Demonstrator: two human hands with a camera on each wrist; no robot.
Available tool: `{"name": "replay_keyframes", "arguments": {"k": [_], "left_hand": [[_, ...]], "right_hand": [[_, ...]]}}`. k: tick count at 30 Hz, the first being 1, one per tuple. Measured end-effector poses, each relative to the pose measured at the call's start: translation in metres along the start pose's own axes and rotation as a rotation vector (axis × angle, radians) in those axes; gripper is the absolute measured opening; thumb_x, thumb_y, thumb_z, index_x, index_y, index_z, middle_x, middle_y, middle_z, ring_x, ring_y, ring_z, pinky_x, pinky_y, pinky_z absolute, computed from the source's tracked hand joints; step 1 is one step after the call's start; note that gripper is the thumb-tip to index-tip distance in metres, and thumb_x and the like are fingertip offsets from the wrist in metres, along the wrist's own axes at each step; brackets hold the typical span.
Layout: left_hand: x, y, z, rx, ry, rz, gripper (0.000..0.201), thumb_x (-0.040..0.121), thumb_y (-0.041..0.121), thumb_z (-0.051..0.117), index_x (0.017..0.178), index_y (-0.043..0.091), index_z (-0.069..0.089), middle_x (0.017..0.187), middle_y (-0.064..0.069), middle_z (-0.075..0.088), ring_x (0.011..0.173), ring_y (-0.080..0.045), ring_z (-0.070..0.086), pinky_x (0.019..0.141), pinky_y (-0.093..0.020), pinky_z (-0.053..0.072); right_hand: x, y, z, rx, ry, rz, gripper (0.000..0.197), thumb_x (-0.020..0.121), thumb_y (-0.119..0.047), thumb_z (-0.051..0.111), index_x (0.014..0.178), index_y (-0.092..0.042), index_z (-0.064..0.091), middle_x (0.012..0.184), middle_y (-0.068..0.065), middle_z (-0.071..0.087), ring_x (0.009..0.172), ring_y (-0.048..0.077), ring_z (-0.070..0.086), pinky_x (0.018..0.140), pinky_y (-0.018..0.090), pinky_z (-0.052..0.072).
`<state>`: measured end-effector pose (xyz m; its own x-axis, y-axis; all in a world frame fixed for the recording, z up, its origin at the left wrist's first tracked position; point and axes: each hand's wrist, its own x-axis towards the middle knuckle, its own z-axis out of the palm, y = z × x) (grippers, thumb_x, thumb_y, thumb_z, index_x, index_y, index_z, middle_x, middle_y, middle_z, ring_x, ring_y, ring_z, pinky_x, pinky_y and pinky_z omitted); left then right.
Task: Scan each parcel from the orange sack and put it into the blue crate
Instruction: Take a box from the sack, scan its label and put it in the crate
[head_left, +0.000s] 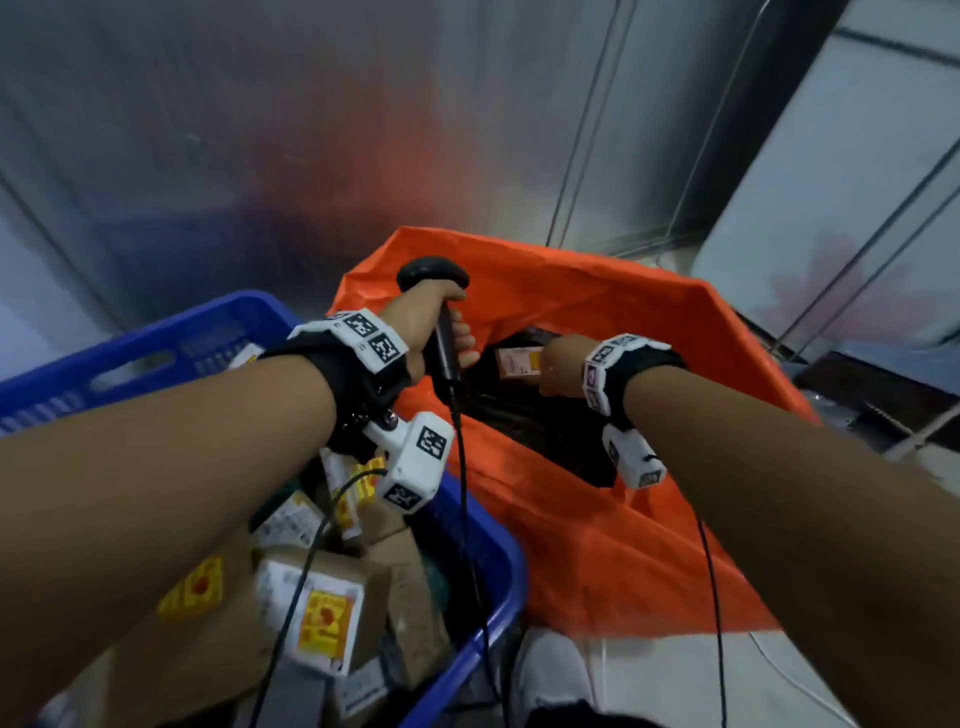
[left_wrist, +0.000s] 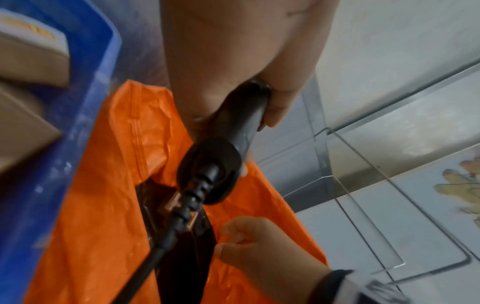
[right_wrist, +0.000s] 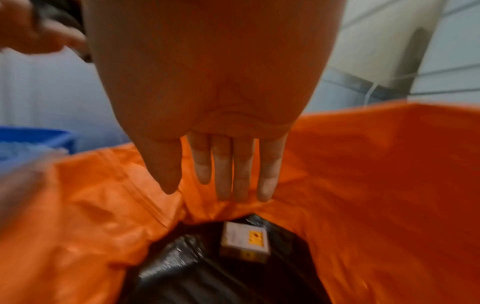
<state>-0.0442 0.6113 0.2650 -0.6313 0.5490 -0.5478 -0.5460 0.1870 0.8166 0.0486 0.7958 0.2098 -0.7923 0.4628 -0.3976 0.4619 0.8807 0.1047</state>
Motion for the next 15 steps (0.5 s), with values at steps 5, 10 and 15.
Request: {"name": "replay_keyframes", "arguments": {"k": [5,10,15], "left_hand": [[0.096,-0.033,0.036,0.082,0.0,-0.126,0.029,0.097,0.029,0.063,0.087,0.004,0.054,0.081,-0.011,0.056,0.069,-0.023,0.061,0.05,-0.033,0.06],[0.162,-0.054,0.055,0.114,0.047,-0.169,0.031,0.098,0.03,0.062,0.081,0.005,0.054,0.076,-0.008,0.055,0.063,-0.02,0.059,0.055,-0.03,0.058],[0.208,-0.059,0.065,0.144,0.059,-0.216,0.034,0.098,0.032,0.06,0.08,0.004,0.054,0.076,-0.006,0.054,0.064,-0.019,0.059,0.052,-0.027,0.058]], "right_hand": [[0.101,0.073,0.093,0.207,-0.094,0.164,0.025,0.087,-0.032,0.063,0.106,-0.016,0.064,0.104,0.012,0.068,0.088,0.029,0.066,0.075,0.035,0.055],[0.15,0.084,0.146,0.266,-0.095,0.165,0.047,0.084,-0.027,0.058,0.13,-0.02,0.056,0.122,0.01,0.064,0.104,0.031,0.063,0.08,0.031,0.05],[0.216,0.068,0.163,0.287,-0.084,0.058,0.069,0.073,-0.024,0.07,0.139,-0.028,0.052,0.139,0.007,0.058,0.118,0.027,0.061,0.094,0.038,0.055]]}}
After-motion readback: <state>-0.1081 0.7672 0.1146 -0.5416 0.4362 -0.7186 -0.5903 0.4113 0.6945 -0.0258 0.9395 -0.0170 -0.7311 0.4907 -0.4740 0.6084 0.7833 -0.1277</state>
